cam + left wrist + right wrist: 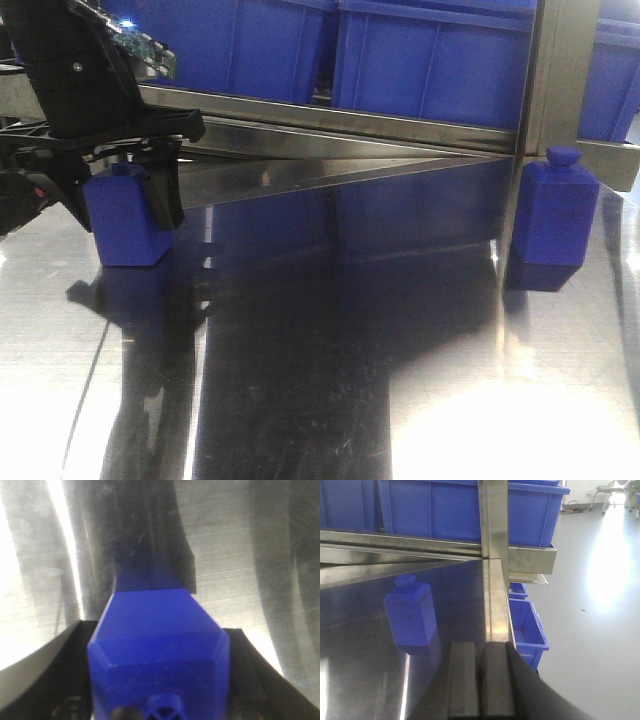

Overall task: Pick and sort blue part to right shelf
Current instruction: 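Close the left gripper on the blue part and lift it, then lower the right gripper toward the other blue part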

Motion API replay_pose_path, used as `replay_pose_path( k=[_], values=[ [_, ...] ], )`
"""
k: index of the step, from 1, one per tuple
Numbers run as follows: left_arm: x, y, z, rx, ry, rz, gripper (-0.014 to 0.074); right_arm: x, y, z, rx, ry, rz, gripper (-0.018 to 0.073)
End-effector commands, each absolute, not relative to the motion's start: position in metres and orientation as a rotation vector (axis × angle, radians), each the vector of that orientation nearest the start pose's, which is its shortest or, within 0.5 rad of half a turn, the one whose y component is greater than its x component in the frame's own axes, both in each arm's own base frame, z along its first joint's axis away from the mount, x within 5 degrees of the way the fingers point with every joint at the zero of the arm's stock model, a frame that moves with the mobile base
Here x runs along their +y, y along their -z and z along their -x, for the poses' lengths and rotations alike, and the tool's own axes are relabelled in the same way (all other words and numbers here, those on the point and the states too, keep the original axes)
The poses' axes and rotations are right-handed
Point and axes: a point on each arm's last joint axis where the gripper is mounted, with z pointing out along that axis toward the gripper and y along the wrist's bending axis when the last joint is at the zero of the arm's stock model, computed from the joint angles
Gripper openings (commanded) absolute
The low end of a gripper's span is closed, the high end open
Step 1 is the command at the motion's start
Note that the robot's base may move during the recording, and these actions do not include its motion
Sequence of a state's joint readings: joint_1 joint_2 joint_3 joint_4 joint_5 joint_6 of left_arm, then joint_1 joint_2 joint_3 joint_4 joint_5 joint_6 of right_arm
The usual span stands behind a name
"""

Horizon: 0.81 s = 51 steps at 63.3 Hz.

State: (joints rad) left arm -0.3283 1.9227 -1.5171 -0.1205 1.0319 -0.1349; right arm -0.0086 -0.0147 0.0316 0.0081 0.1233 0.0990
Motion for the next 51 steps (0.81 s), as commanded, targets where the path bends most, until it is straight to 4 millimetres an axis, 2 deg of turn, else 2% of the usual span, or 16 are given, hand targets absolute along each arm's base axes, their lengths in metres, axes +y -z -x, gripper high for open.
replay_pose_path(
  k=[1, 14, 26, 33, 39, 48, 51],
  values=[
    [-0.14, -0.259, -0.371, 2.854, 0.29, -0.192, 0.0393, -0.001, -0.209, -0.054, 1.485, -0.067, -0.085, 0.0035],
    [-0.14, -0.26, -0.37, 2.869, 0.29, -0.194, 0.0388, -0.001, -0.209, -0.054, 1.485, -0.067, -0.085, 0.0035],
    [-0.141, -0.276, -0.37, 2.881, 0.291, -0.212, 0.0388, -0.001, -0.209, -0.054, 1.484, -0.067, -0.085, 0.0035],
    [-0.141, -0.295, -0.37, 2.843, 0.301, -0.232, 0.0388, -0.001, -0.209, -0.054, 1.484, -0.067, -0.085, 0.0035],
    [-0.14, -0.319, -0.362, 2.757, 0.305, -0.284, 0.0388, -0.001, -0.209, -0.054, 1.484, -0.067, -0.085, 0.0035],
    [-0.135, -0.361, -0.34, 2.597, 0.288, -0.35, 0.0388, -0.001, -0.211, -0.054, 1.466, -0.074, -0.089, 0.0035],
    [-0.134, -0.379, -0.326, 2.527, 0.292, -0.404, 0.0388, -0.001, -0.214, -0.054, 1.431, -0.074, -0.087, 0.0035]
  ],
)
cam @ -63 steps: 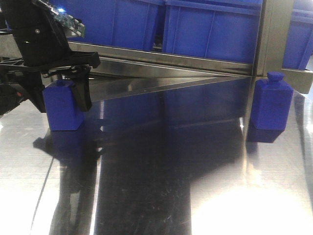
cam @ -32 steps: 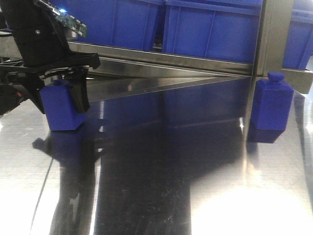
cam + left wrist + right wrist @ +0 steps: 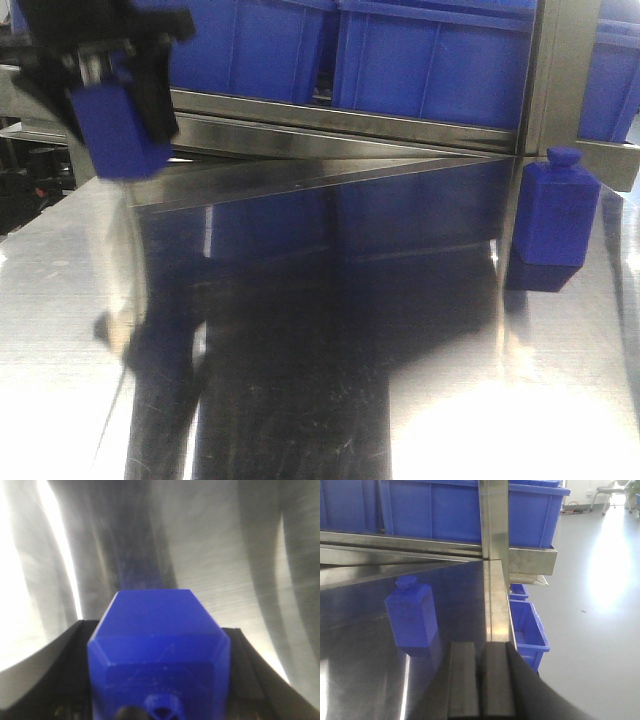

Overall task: Pick and sort blue part to right shelf
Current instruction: 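Lower the right gripper toward the other blue part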

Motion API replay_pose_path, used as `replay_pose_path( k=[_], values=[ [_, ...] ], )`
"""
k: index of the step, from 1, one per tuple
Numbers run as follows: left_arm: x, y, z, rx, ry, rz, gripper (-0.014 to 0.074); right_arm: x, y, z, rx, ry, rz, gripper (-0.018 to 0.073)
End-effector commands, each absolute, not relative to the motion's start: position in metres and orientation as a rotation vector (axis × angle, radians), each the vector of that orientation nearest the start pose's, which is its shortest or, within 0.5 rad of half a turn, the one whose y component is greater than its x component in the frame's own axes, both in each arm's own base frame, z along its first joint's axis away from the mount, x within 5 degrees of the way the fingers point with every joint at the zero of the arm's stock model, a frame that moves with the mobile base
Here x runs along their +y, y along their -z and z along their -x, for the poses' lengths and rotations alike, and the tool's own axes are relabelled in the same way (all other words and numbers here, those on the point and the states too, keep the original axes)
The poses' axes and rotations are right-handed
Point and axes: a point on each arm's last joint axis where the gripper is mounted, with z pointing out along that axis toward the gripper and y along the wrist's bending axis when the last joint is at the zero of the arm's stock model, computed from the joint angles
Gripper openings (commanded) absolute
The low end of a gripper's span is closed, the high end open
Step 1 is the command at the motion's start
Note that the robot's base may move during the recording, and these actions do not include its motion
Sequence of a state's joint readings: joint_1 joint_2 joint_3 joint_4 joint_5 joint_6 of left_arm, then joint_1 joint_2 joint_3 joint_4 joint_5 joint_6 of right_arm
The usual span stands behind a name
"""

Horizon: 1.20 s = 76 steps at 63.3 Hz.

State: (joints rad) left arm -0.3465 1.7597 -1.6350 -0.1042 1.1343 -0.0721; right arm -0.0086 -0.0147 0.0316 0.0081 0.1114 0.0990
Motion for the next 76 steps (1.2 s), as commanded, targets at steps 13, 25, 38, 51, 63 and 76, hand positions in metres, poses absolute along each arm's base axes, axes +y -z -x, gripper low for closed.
replay_pose_path(
  k=[13, 25, 38, 51, 63, 76],
  values=[
    [-0.119, -0.432, -0.269, 2.234, 0.26, -0.453, 0.0388, -0.001, -0.238, -0.049, 1.319, -0.076, -0.081, 0.0035],
    [-0.097, -0.444, -0.223, 2.034, 0.268, -0.415, 0.0388, -0.001, -0.27, -0.048, 1.419, -0.075, -0.086, 0.0035],
    [-0.075, -0.424, -0.177, 1.864, 0.242, -0.4, 0.0388, 0.0, -0.32, -0.07, 1.541, -0.081, -0.082, 0.0035],
    [-0.057, -0.401, -0.136, 1.683, 0.244, -0.38, 0.0388, 0.012, -0.365, -0.11, 1.71, -0.099, 0.079, 0.0073],
    [-0.045, -0.387, -0.11, 1.603, 0.247, -0.369, 0.0388, 0.044, -0.385, -0.152, 1.848, -0.195, 0.263, 0.0449],
    [-0.042, -0.382, -0.101, 1.6, 0.247, -0.368, 0.0388, 0.06, -0.381, -0.198, 1.995, -0.194, 0.293, 0.0601]
  ],
)
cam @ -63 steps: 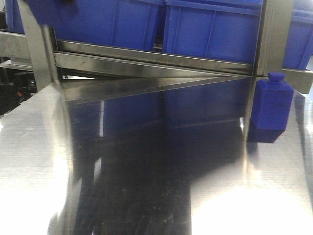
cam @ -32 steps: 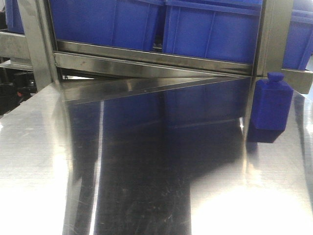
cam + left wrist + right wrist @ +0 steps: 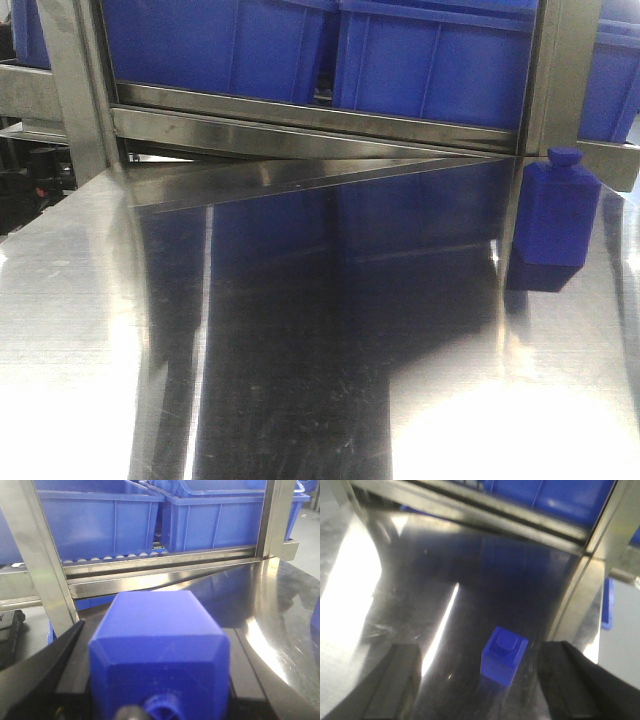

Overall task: Pick and sort blue part to right shelf
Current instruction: 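Lower the right gripper toward the other blue part, then close the right gripper on the blue part and lift it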

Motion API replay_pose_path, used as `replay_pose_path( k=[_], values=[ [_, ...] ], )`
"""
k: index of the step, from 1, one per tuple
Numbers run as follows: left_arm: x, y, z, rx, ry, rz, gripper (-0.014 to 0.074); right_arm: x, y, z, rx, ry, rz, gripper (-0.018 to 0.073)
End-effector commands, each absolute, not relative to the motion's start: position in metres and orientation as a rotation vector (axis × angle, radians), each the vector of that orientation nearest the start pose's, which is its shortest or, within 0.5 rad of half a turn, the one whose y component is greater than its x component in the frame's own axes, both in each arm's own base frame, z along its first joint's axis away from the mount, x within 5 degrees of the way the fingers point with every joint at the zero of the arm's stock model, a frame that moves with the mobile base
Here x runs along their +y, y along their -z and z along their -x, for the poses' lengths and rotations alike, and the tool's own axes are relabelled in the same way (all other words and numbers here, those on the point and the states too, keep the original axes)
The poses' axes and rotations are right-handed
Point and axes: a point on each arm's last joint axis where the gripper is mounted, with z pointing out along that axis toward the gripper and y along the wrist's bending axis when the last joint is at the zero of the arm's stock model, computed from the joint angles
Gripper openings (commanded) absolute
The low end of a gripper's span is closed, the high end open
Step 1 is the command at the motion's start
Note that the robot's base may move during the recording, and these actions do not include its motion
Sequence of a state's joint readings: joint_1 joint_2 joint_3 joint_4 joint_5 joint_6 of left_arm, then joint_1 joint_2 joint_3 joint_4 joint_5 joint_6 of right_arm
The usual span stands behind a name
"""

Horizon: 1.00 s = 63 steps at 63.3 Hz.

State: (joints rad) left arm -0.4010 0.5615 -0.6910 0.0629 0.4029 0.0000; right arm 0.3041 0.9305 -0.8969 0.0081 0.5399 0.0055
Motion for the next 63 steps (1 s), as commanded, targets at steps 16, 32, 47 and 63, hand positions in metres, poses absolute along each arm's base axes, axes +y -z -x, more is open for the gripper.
replay_pose_path(
  k=[16, 32, 47, 63],
  values=[
    [-0.042, -0.382, -0.101, 1.608, 0.25, -0.367, 0.0388, 0.069, -0.376, -0.257, 2.317, -0.189, 0.185, 0.0601],
    [-0.042, -0.382, -0.101, 1.609, 0.252, -0.366, 0.0388, 0.084, -0.345, -0.319, 2.598, -0.153, 0.068, 0.0601],
    [-0.042, -0.382, -0.101, 1.609, 0.252, -0.366, 0.0388, 0.083, -0.303, -0.346, 2.751, 0.0, 0.009, 0.0601],
    [-0.042, -0.382, -0.101, 1.609, 0.252, -0.366, 0.0388, 0.089, -0.274, -0.365, 2.767, -0.004, 0.014, 0.0601]
  ],
)
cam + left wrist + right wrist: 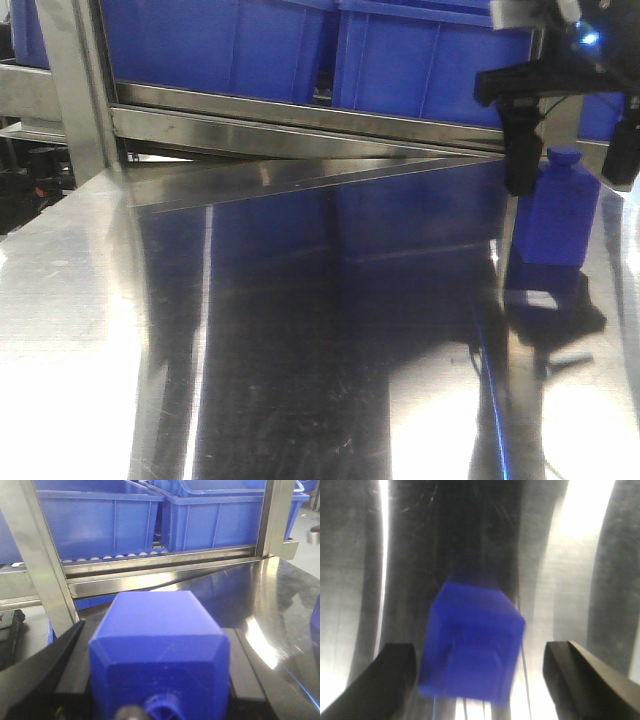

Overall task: Pick and sort blue part to right shelf
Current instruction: 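Close the right gripper on the blue part and lift it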

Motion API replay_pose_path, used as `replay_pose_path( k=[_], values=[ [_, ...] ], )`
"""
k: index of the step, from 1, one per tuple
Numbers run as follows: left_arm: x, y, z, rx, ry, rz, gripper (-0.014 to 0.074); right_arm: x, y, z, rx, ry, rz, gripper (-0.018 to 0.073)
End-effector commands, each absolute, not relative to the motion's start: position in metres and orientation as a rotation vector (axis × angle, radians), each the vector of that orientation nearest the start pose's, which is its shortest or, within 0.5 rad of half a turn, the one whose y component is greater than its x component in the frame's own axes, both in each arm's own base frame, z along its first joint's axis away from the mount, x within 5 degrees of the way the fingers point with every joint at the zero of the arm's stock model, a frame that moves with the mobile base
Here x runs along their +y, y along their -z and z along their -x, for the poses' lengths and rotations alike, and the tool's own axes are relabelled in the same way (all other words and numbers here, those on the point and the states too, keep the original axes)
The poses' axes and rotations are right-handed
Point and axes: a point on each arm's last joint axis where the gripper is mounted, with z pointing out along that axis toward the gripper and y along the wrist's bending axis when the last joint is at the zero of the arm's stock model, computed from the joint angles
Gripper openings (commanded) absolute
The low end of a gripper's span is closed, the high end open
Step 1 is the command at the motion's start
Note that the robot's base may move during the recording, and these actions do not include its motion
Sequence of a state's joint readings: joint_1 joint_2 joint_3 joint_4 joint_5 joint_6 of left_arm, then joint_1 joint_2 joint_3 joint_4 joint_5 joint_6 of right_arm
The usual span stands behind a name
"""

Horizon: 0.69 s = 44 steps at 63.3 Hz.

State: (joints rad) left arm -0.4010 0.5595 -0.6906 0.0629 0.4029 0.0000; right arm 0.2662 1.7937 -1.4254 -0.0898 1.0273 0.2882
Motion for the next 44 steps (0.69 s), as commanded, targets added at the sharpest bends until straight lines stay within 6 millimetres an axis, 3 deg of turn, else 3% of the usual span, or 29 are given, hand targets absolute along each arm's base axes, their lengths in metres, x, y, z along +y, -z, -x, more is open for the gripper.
replay_pose_path(
  k=[1, 13, 27, 44],
  values=[
    [-0.042, -0.382, -0.101, 1.609, 0.252, -0.366, 0.0388, 0.089, -0.272, -0.366, 2.771, -0.002, 0.014, 0.0601],
    [-0.042, -0.381, -0.101, 1.611, 0.252, -0.366, 0.0388, 0.092, -0.25, -0.373, 2.828, -0.001, 0.01, 0.0561],
    [-0.041, -0.381, -0.1, 1.612, 0.256, -0.361, 0.0388, 0.093, -0.249, -0.375, 2.815, -0.007, 0.011, 0.0251],
    [-0.029, -0.381, -0.079, 1.559, 0.214, -0.345, 0.0388, 0.092, -0.258, -0.372, 2.792, -0.016, 0.01, 0.0236]
  ],
)
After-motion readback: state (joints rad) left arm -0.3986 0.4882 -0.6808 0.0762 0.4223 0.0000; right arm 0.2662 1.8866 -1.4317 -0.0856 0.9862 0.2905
